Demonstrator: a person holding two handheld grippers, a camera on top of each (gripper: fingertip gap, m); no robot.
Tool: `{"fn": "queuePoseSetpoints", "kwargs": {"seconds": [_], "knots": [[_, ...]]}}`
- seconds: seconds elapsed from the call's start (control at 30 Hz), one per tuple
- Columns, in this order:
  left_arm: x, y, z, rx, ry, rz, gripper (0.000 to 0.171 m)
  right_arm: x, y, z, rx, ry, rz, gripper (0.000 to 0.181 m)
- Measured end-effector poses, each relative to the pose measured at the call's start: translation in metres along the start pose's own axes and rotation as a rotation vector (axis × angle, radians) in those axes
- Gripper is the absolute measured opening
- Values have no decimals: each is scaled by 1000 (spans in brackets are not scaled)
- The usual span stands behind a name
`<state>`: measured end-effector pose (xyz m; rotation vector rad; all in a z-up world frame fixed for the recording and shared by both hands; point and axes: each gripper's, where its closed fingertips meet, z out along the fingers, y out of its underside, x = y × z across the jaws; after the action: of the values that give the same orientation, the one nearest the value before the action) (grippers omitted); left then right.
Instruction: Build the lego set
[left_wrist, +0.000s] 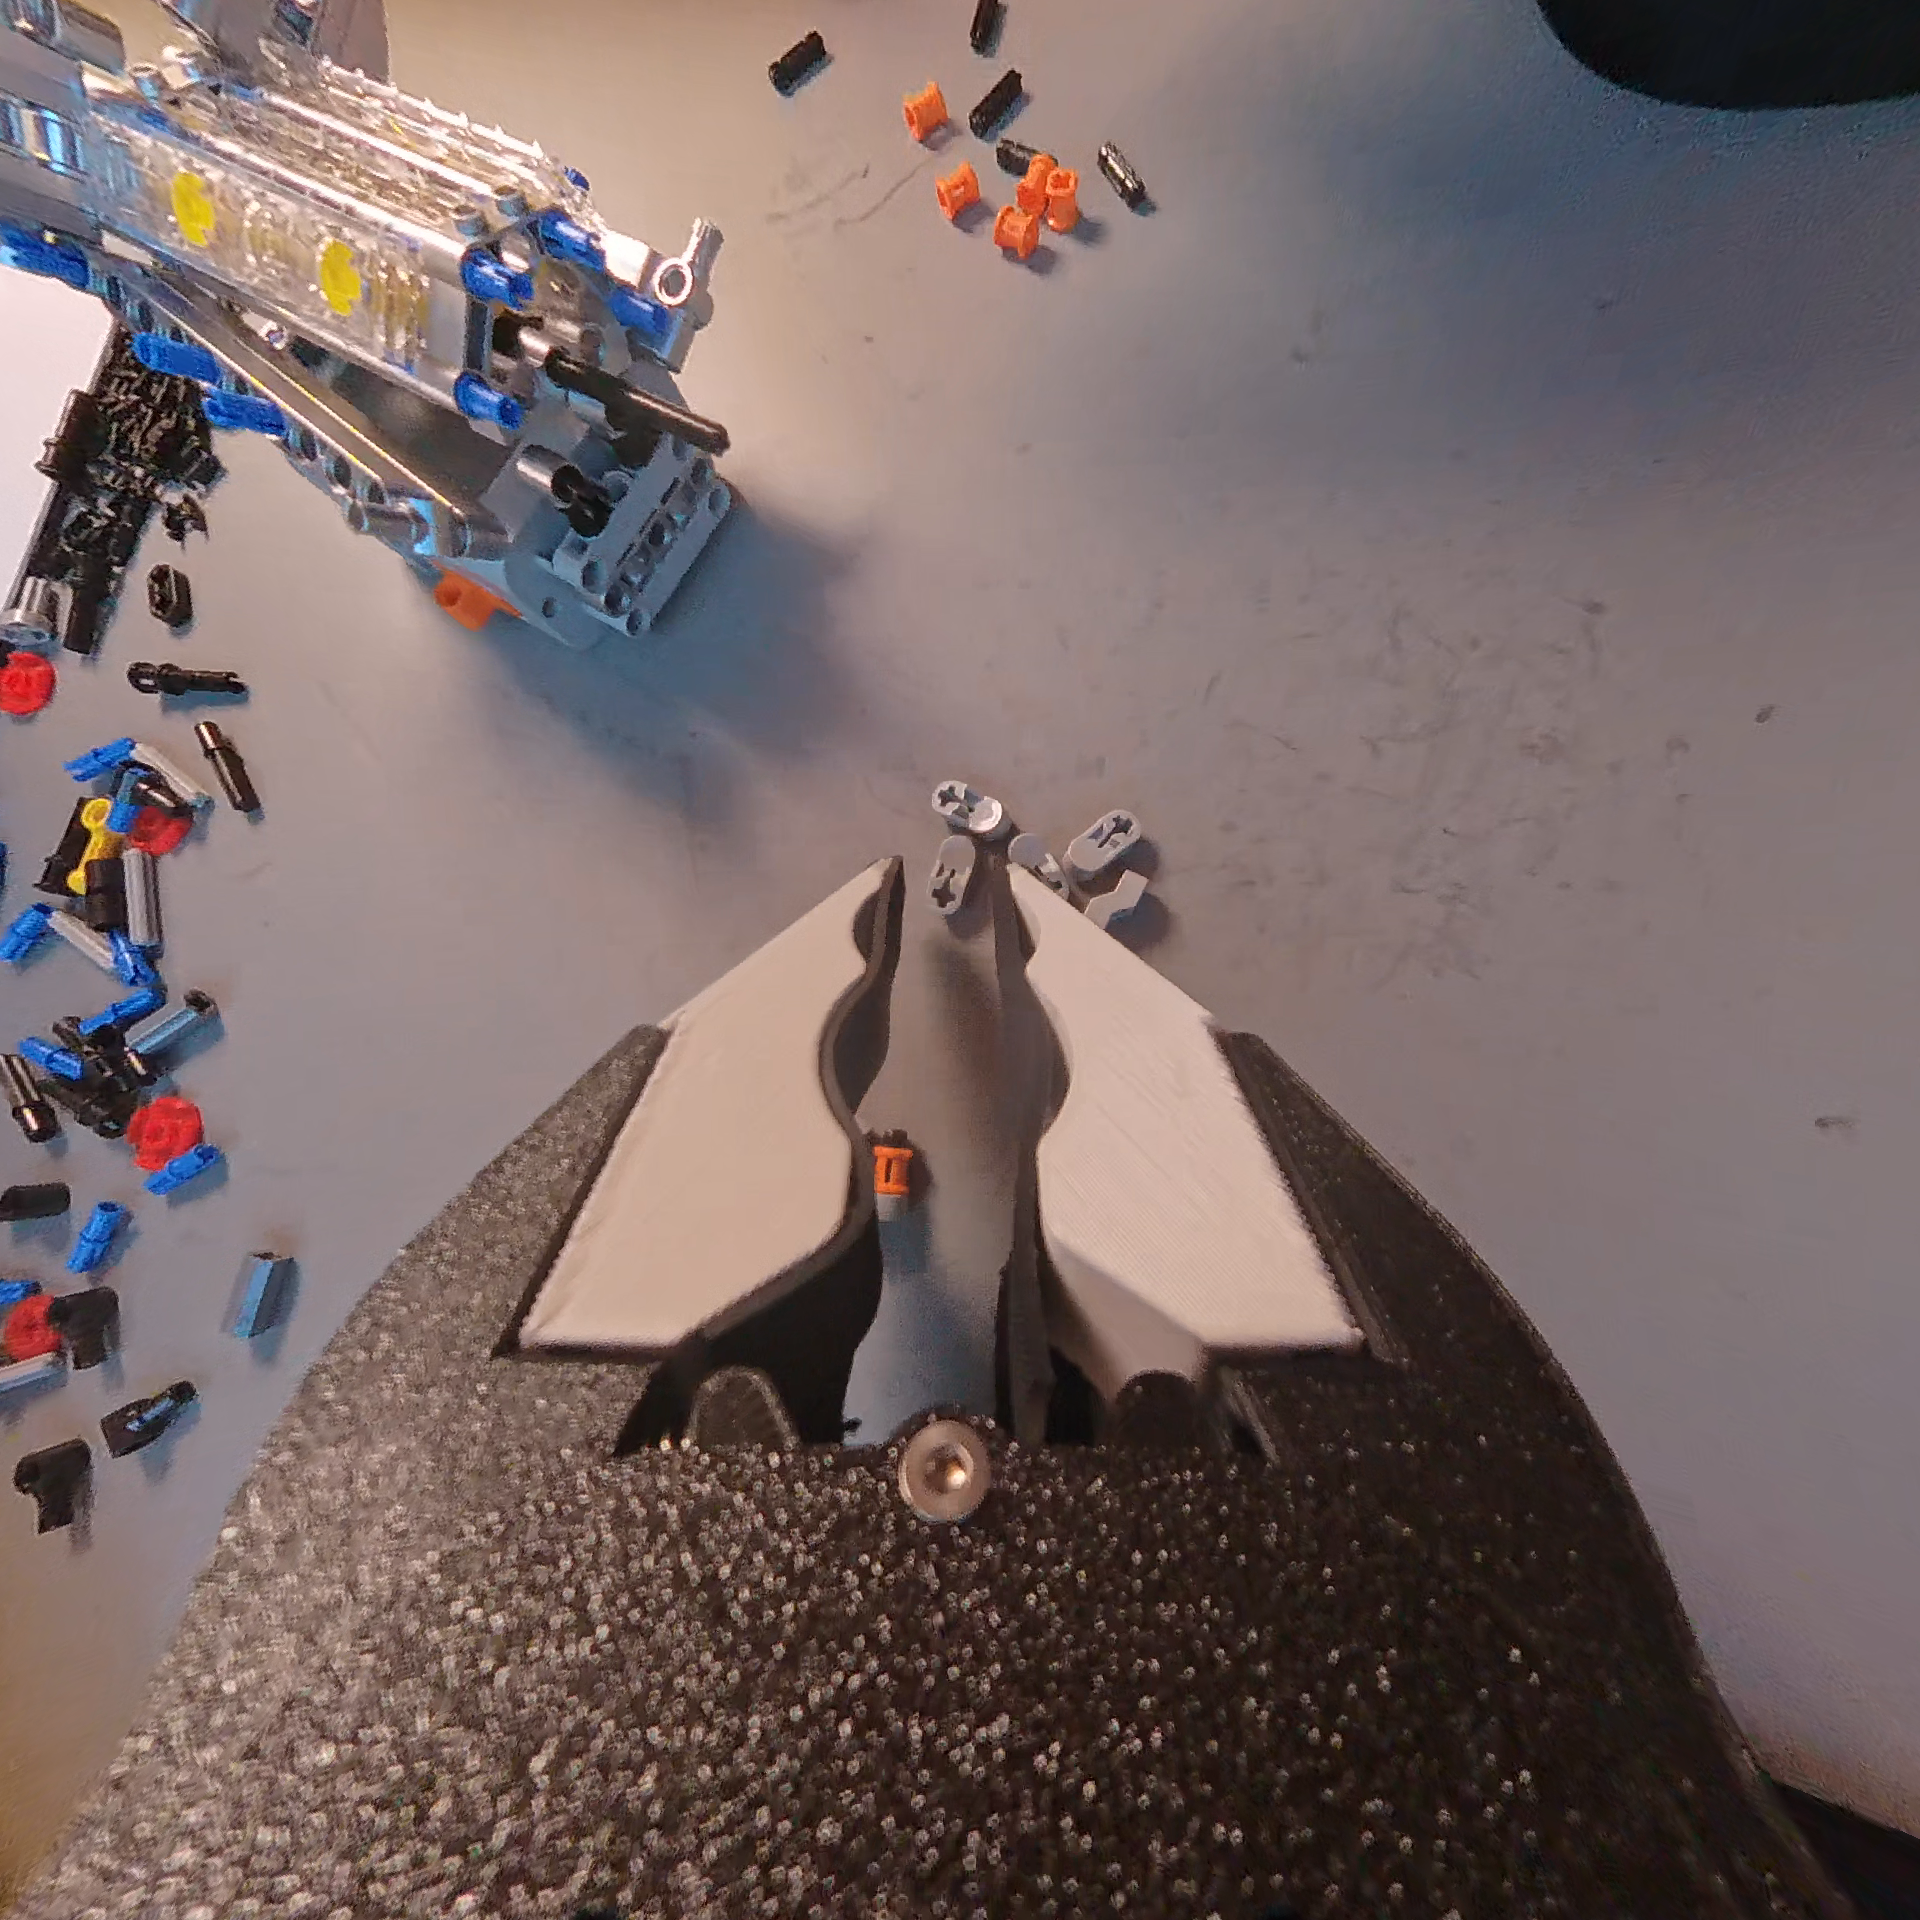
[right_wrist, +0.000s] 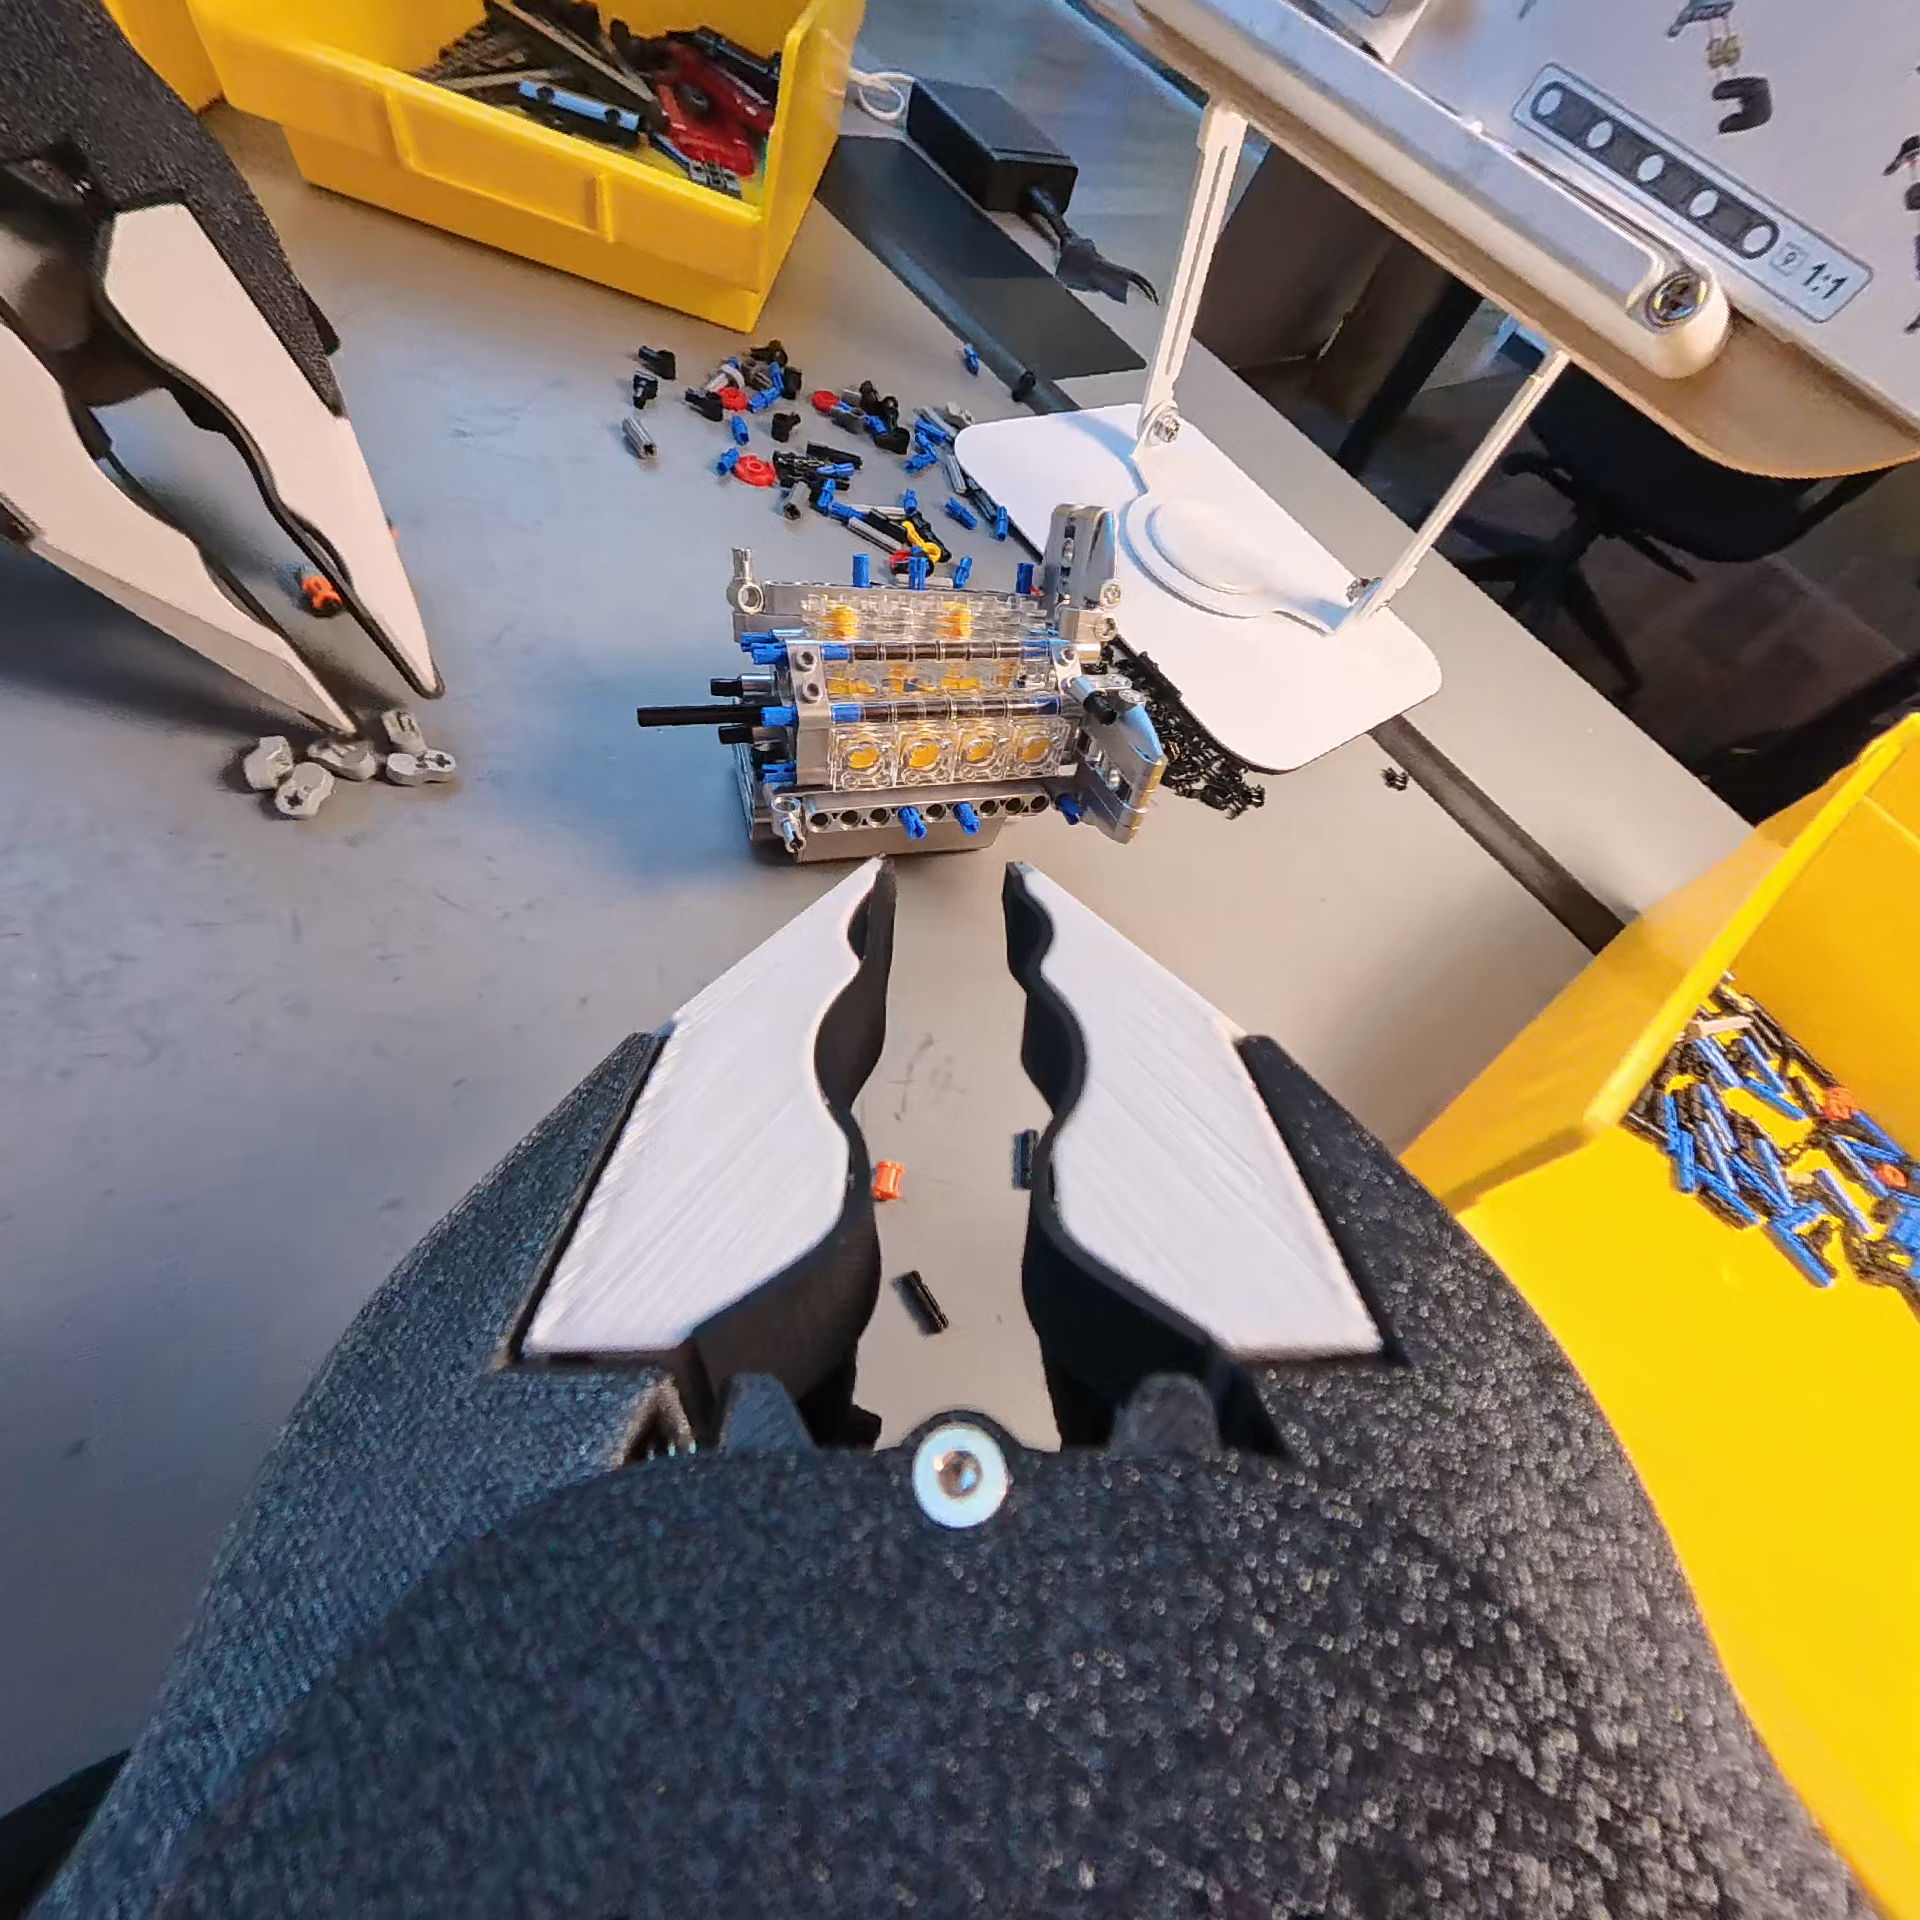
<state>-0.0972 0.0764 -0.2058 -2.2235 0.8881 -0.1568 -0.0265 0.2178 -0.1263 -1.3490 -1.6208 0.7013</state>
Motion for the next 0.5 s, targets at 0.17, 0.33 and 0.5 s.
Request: {"fn": "queuePoseSetpoints", "kwargs": {"seconds": [0.17, 0.33, 0.5], "knots": [[2, 3, 6, -30, 16, -3, 6, -15, 0, 5, -16, -27, -63, 20], [0, -1, -2, -14, -12, -5, 5, -31, -6, 6, 3, -75, -123, 20], [40, -27, -4, 74, 111, -16, 5, -121, -7, -10, 21, -546, -167, 17]]}}
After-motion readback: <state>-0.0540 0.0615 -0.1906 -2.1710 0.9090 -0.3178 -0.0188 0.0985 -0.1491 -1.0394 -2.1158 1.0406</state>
